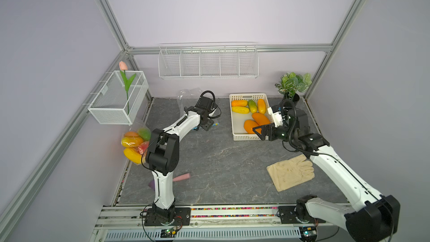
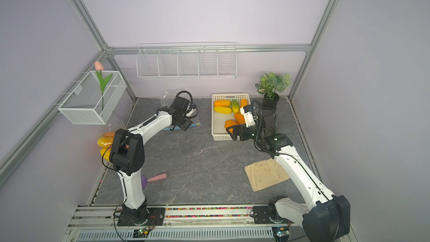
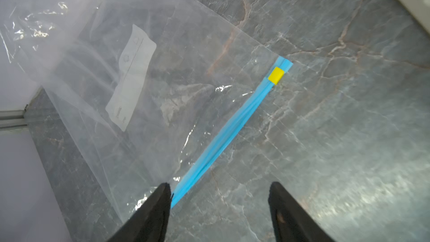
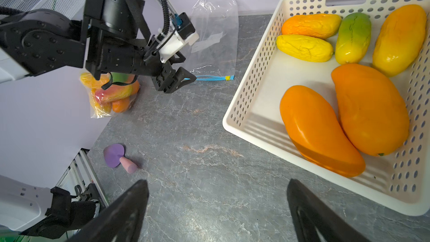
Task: Place the mango in a zip-top bag and seal the zipper
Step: Pick up the zipper food storage bag at the center of the board.
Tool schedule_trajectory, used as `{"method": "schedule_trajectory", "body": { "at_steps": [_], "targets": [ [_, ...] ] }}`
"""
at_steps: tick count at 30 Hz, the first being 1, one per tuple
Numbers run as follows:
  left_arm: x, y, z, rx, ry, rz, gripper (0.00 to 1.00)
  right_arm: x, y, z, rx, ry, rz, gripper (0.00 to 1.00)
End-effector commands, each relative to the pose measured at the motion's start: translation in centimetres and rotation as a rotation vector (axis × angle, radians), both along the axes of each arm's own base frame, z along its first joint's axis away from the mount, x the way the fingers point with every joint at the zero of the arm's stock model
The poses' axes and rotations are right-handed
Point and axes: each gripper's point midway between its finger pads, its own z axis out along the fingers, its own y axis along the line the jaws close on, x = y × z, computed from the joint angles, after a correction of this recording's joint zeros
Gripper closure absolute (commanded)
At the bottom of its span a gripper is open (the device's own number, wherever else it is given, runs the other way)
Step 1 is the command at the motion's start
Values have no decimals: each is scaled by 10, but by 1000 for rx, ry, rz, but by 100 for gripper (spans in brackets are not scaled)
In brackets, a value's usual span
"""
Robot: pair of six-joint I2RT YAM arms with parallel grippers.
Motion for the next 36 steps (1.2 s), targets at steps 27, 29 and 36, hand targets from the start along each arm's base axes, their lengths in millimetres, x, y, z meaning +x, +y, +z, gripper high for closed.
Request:
{"method": "schedule_trajectory", "body": {
  "at_steps": [27, 29, 36],
  "targets": [
    [43, 5, -59, 214, 39, -35, 49, -4, -22, -17, 10, 53, -43, 5],
    [45, 5, -60, 215, 37, -33, 59, -4, -22, -19, 12, 56, -42, 5],
    [57, 5, -53, 208, 0, 4, 99, -4, -22, -20, 20, 59, -41, 5]
  ]
}}
